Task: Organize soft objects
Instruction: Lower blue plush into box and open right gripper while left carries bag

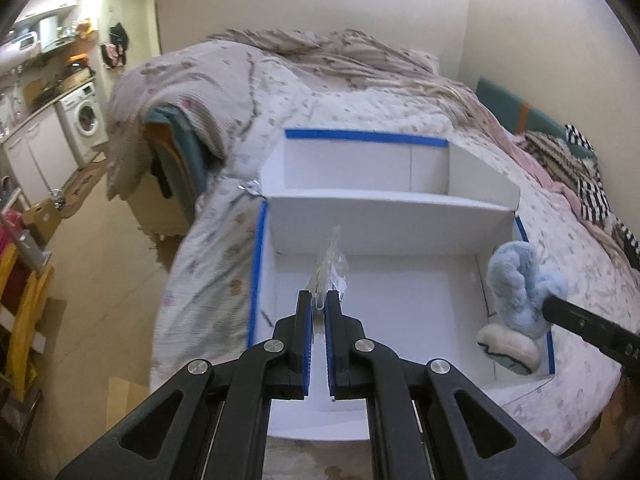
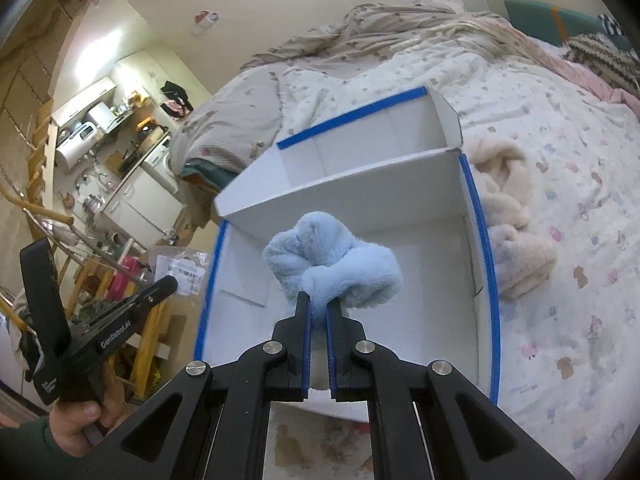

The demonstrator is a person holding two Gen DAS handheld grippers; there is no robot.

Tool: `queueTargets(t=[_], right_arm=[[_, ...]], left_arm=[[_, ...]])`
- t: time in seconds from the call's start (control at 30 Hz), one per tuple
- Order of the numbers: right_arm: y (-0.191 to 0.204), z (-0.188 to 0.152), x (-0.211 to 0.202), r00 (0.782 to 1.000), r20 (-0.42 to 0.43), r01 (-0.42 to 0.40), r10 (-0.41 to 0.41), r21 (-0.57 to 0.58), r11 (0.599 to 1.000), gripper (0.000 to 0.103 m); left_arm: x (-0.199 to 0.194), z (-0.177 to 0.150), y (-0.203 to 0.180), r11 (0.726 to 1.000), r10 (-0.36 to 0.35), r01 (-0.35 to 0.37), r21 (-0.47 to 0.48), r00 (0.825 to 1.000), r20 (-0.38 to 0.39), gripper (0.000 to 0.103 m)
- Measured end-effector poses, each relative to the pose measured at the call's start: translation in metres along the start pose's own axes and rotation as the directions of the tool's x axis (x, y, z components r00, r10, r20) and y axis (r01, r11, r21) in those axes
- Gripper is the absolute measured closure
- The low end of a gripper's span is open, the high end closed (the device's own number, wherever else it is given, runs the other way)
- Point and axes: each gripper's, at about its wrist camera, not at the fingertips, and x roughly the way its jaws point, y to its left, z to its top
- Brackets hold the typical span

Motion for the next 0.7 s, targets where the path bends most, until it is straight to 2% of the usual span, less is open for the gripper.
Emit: queueTargets(t=[0.17, 0.37, 0.53, 0.7], right_arm=[[-0.023, -0.010, 0.030, 0.999, -0.047, 0.020, -0.018, 0.052, 0.998, 0.095], [-0.030, -0.019, 0.065, 0.988, -0.132, 0.081, -0.078, 0.016, 0.997, 0.095], [-0.030, -0.021, 0.086, 0.975, -0.190, 0.118, -0.115, 0.005, 0.993, 0.095], [-0.028, -0.024, 0.096, 0.963, -0.218, 0.155, -0.157, -0.026, 0.988, 0.095]], left_arm=[[0.036, -0.012, -0.003, 1.000, -0.016, 0.017, 0.023, 0.999, -0.048, 0.097], [0.066, -0.020, -0.010, 0.999, -0.027, 0.030, 0.035, 0.995, -0.099, 0.097], [0.077, -0.021, -0.015, 0.999, -0.015, 0.020, 0.043, 0.993, -0.113, 0.097], [0.079, -0.026, -0.019, 0.997, -0.045, 0.051, 0.050, 0.993, -0.108, 0.097]])
